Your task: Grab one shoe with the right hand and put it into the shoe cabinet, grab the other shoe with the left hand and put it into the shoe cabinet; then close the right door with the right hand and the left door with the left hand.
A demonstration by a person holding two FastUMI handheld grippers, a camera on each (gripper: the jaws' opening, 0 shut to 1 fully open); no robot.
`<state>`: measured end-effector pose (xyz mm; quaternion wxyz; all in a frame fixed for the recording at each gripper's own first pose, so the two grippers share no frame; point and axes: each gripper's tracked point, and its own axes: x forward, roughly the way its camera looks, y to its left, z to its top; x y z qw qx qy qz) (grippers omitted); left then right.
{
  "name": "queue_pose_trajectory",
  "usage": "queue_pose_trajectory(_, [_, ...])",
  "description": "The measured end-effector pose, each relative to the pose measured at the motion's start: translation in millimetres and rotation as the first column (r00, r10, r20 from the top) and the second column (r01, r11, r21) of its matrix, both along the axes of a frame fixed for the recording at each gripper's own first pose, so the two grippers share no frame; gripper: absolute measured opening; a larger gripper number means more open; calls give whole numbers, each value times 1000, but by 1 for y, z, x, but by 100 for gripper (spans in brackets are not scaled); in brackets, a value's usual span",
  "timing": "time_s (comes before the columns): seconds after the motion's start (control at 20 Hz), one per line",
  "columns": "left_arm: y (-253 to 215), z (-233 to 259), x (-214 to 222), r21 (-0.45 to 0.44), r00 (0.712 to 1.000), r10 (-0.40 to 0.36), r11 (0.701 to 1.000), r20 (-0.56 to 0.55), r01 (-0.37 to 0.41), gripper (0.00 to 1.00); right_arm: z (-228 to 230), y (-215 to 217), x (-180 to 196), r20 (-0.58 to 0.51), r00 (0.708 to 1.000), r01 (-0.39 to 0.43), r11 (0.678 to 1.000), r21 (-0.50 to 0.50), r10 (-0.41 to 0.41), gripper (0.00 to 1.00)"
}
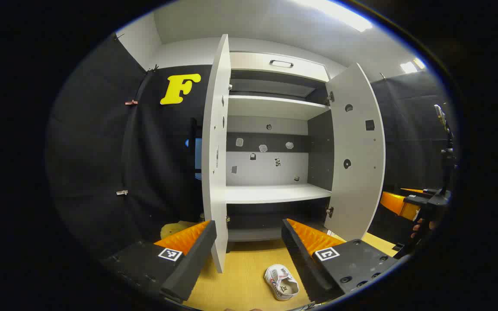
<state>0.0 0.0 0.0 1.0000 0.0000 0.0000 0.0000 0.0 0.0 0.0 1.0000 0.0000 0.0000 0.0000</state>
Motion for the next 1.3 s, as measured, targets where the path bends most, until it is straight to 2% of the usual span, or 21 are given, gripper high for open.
queue_pose_trajectory(0.75, [-26,-17,14,14,999,-46,999,-29,46,95,-17,-8,-9,-58,998,-12,1000,-29,10,98])
queue_pose_trajectory(1.3, [-30,-35,10,11,997,-33,999,-74,33,95,-63,-2,-9,-201,979,-46,999,-14,42,98])
